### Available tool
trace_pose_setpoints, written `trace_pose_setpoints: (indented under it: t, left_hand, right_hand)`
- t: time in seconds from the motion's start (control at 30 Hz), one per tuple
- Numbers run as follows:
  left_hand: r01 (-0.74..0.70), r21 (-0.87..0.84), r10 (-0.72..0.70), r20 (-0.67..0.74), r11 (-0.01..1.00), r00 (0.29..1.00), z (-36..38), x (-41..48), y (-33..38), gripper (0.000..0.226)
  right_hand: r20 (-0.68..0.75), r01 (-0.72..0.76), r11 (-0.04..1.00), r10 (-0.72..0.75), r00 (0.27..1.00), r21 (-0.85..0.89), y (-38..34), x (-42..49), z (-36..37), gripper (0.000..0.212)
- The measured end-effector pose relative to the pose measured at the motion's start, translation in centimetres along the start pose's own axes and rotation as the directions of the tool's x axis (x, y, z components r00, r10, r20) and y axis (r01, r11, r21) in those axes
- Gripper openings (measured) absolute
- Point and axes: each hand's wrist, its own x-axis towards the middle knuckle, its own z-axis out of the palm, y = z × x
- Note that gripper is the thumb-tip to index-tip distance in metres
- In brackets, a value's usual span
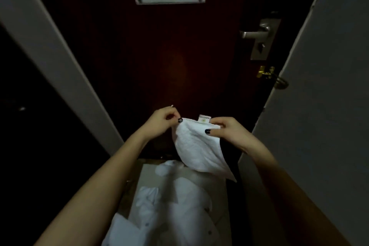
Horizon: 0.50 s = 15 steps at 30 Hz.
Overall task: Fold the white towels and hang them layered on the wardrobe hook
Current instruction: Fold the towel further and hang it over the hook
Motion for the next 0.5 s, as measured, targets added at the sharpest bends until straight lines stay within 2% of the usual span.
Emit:
trace_pose_setpoints:
  t: [0.1,0.2,0.3,0.37,0.43,0.5]
  left_hand:
    - [0.0,-0.095,-0.01,-0.104,0.995,0.995,-2.0,-6.2,1.7,0.01]
    - [0.007,-0.176,-0.059,-0.292,0.984,0.955,-2.6,-11.8,3.4,0.013]
    - [-0.04,-0.246,-0.095,-0.514,0.968,0.853,-2.6,-18.7,4.6,0.023]
    - [-0.075,-0.253,-0.099,-0.609,0.965,0.787,-2.7,-23.3,5.0,0.021]
    - [-0.103,-0.284,-0.12,-0.669,0.953,0.733,-2.9,-27.6,5.5,0.017]
    - [-0.098,-0.321,-0.155,-0.676,0.942,0.721,-2.9,-31.9,6.1,0.013]
  right_hand:
    - [-0.054,0.09,0.987,-0.083,0.995,0.135,-3.3,-3.1,3.6,0.015]
    - [-0.105,0.132,0.959,-0.108,0.989,0.251,-5.7,-5.8,7.1,0.015]
    - [0.048,0.073,0.953,-0.091,0.995,0.294,-7.6,-8.4,10.4,0.015]
    - [0.174,0.049,0.962,-0.098,0.98,0.269,-8.4,-10.2,12.4,0.018]
    - [0.281,0.048,0.977,-0.107,0.954,0.207,-9.0,-11.8,14.2,0.018]
    - [0.349,0.088,0.985,-0.136,0.927,0.149,-9.5,-13.3,16.0,0.017]
